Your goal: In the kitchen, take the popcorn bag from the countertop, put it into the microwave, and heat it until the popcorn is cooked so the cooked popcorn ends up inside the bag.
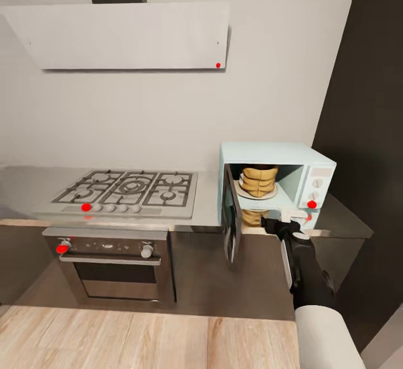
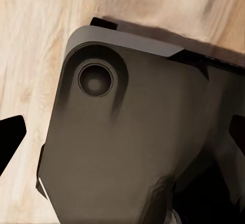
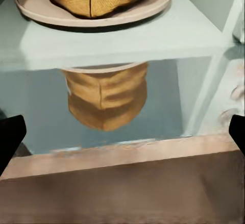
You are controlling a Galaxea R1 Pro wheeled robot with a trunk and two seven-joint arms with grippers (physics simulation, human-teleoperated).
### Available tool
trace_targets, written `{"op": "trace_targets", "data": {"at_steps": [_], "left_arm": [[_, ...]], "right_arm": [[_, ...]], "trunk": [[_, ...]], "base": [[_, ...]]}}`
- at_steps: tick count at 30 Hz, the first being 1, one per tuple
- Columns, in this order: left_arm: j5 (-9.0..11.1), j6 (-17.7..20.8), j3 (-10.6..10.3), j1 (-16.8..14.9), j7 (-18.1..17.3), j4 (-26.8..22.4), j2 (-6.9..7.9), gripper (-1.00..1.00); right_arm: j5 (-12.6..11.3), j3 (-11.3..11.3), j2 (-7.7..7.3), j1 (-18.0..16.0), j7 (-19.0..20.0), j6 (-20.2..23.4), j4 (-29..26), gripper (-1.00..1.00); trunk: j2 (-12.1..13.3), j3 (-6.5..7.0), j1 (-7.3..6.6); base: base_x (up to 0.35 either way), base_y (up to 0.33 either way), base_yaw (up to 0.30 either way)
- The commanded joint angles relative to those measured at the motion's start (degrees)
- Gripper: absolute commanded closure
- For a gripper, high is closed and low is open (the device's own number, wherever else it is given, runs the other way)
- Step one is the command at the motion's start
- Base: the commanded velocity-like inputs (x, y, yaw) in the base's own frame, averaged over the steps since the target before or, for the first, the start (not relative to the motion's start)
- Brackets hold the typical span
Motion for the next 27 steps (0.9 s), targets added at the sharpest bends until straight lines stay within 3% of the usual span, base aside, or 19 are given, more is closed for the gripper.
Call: {"op": "trace_targets", "data": {"at_steps": [1, 11, 14, 19, 22, 24, 27], "left_arm": [[0.3, 0.3, 0.1, 0.0, 0.2, -0.2, -0.02, -1.00], [0.3, 0.3, 0.0, 0.0, 0.1, -0.1, -0.02, -1.00], [0.3, 0.3, -0.1, 0.0, 0.1, -0.1, -0.02, -1.00], [0.2, 0.1, 0.0, 0.0, 0.1, -0.1, 0.03, -1.00], [0.2, 0.1, 0.0, 0.0, 0.0, -0.1, 0.01, -1.00], [0.2, 0.1, 0.0, 0.0, 0.0, -0.1, -0.02, -1.00], [0.2, 0.1, 0.0, 0.0, 0.0, -0.1, -0.02, -1.00]], "right_arm": [[0.6, -0.1, 0.03, 0.0, 0.4, 0.7, -0.1, -1.00], [1.6, -0.2, -0.05, 0.0, 0.4, 2.6, 0.3, -1.00], [2.7, -0.2, -1.65, 0.0, 0.4, 2.7, 3.4, -1.00], [3.1, -0.2, -7.49, 0.0, 0.2, 2.2, 19.6, -1.00], [3.1, -0.2, -8.53, 0.0, 0.0, 1.7, 28.3, -1.00], [3.3, -0.1, -10.18, 0.0, -0.1, -2.9, 41.8, -1.00], [3.3, 0.0, -10.88, 0.0, -0.1, -8.0, 51.7, -1.00]], "trunk": [[0.0, -0.07, -0.04], [0.0, -0.07, -0.04], [0.0, -0.07, -0.04], [0.0, -0.07, -0.04], [0.0, -0.07, -0.04], [0.0, -0.07, -0.04], [0.0, -0.07, -0.04]], "base": [[-0.345, 0.000, 0.000], [-0.304, 0.000, 0.000], [-0.046, 0.000, 0.000], [-0.005, 0.000, 0.000], [0.000, 0.000, 0.000], [0.000, 0.000, 0.000], [0.000, 0.000, 0.000]]}}
